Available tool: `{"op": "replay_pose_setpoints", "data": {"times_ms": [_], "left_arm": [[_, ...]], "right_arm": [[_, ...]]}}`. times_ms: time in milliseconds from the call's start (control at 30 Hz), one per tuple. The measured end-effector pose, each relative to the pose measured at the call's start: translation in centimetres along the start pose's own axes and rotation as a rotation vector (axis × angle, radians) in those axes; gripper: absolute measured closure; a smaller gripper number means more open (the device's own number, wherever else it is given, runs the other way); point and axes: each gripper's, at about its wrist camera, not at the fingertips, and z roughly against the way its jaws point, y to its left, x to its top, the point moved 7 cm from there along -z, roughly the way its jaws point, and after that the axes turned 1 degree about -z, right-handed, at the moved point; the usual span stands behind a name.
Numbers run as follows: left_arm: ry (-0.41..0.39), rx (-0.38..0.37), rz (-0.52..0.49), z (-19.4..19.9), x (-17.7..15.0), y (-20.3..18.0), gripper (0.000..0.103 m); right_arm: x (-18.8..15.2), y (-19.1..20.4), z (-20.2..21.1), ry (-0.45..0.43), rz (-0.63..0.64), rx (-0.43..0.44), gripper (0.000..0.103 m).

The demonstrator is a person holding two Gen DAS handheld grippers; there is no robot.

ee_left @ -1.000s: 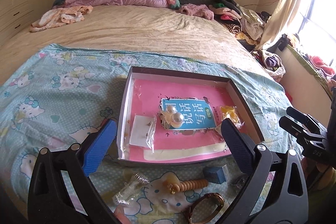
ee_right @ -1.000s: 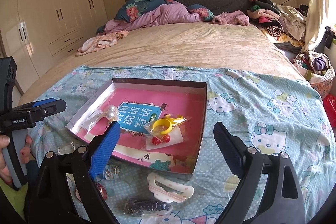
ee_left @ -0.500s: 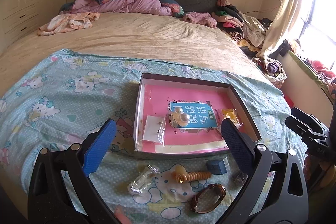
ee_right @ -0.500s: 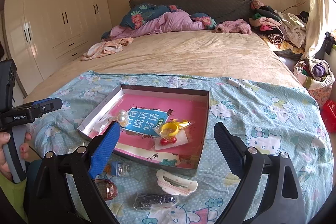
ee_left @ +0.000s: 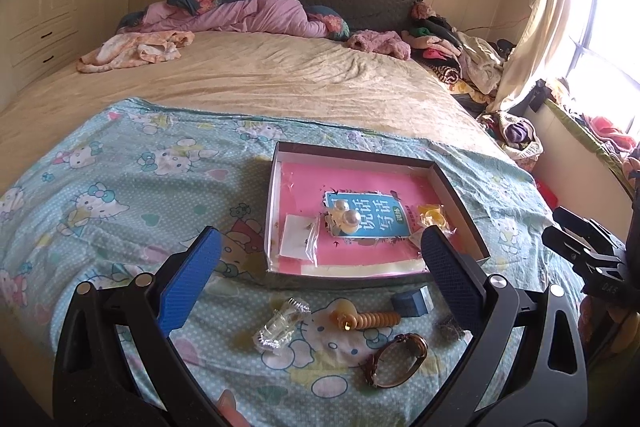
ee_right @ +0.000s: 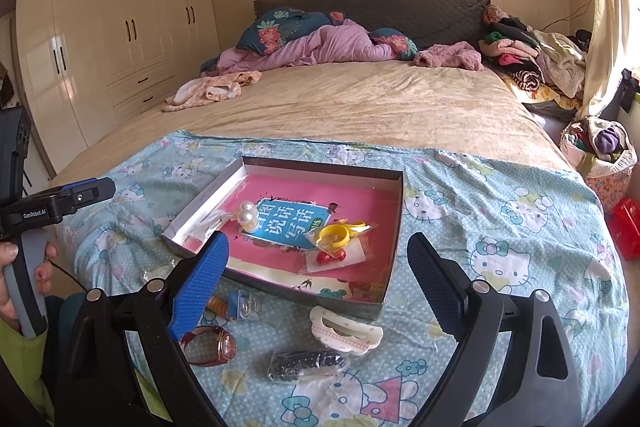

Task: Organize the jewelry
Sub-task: 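Withdraw both open grippers from the box toward the remaining jewelry, then grasp the brown leather watch with the left gripper while the right grasps the dark bead bag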

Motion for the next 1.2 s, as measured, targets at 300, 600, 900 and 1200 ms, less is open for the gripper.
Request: {"op": "replay_pose_setpoints", "data": {"times_ms": [300, 600, 900, 1200], "left_arm": [[0.000, 0.004, -0.023, 1.0, -1.0, -0.4, 0.010], [0.024, 0.011, -0.068, 1.2, -2.6, -1.3, 0.010], [0.057, -0.003, -0.121, 0.6, -4.4, -2.9, 0.010], [0.115, -0.035, -0.168, -0.7, -6.8, -4.2, 0.010]], "right_arm": [[-0.7, 0.6, 0.9, 0.011, 0.010, 0.007, 0.013], [-2.0, 0.9, 1.2, 0.037, 0.013, 0.011, 0.013], [-3.7, 1.3, 0.7, 0.082, 0.009, 0.028, 0.013], [-5.2, 1.7, -0.1, 0.123, 0.010, 0.038, 0.013]]}}
